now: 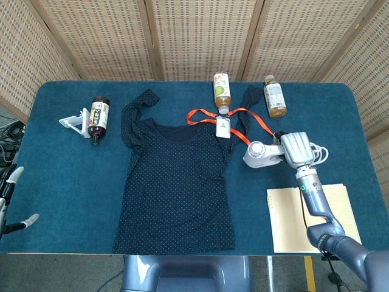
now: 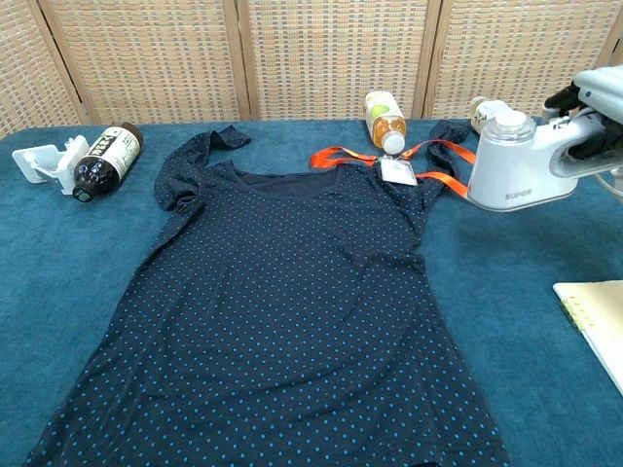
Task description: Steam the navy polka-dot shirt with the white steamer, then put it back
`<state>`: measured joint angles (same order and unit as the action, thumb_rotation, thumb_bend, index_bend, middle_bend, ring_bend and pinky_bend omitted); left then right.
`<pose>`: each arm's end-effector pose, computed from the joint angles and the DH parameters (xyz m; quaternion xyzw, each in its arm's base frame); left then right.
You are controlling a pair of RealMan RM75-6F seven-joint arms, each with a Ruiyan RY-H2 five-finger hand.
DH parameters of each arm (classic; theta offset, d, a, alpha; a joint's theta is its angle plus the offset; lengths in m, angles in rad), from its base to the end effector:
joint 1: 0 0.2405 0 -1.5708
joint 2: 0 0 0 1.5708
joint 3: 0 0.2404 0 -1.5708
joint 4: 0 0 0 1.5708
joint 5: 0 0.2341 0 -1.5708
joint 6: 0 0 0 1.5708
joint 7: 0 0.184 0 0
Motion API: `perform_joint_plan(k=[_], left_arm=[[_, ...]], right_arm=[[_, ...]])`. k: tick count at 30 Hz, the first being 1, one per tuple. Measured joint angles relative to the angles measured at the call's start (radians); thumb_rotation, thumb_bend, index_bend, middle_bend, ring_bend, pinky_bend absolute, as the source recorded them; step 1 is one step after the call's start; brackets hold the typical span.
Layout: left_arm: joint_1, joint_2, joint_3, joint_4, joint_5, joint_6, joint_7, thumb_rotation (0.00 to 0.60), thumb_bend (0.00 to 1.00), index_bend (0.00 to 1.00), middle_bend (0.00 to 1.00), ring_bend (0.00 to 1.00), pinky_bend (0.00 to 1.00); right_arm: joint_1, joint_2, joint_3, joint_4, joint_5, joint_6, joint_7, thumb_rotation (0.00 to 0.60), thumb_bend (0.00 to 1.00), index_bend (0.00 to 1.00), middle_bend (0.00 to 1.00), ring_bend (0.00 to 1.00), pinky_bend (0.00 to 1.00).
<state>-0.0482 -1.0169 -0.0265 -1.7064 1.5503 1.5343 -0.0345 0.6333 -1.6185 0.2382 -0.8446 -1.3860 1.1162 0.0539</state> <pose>-0.2936 0.2045 0.1526 -0.5924 -0.3877 -0.4035 0.5796 -0.2501 -0.4426 0.0473 0.6548 -0.2885 0.4064 0.5682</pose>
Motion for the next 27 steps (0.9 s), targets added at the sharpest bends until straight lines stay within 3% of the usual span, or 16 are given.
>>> perform_joint_plan(k=[11,18,22,27], left_arm=[[0.015,0.018,0.019,0.009,0.068,0.045,-0.055,0.6,0.0,0.0,0.0,0.0,0.0],[0.031,0.024,0.039,0.029,0.111,0.083,-0.098,0.6,0.0,0.0,0.0,0.0,0.0],[0.033,0.024,0.041,0.04,0.112,0.086,-0.111,0.6,0.0,0.0,0.0,0.0,0.0],[0.025,0.022,0.037,0.04,0.098,0.066,-0.111,0.6,0.0,0.0,0.0,0.0,0.0]], right_arm=[[-0.087,0.191,0.055,-0.392,0.088,0.078,-0.1,0.6,1.0,0.8,0.64,0.75,1.0],[-0.148,0.32,0.062,-0.665,0.117,0.132,-0.201,0.6,1.0,0.8,0.64,0.75,1.0],[-0.151,0.347,0.04,-0.748,0.092,0.134,-0.276,0.6,1.0,0.8,0.64,0.75,1.0],[-0.109,0.296,0.009,-0.769,0.062,0.086,-0.336,0.6,1.0,0.8,0.64,0.75,1.0]])
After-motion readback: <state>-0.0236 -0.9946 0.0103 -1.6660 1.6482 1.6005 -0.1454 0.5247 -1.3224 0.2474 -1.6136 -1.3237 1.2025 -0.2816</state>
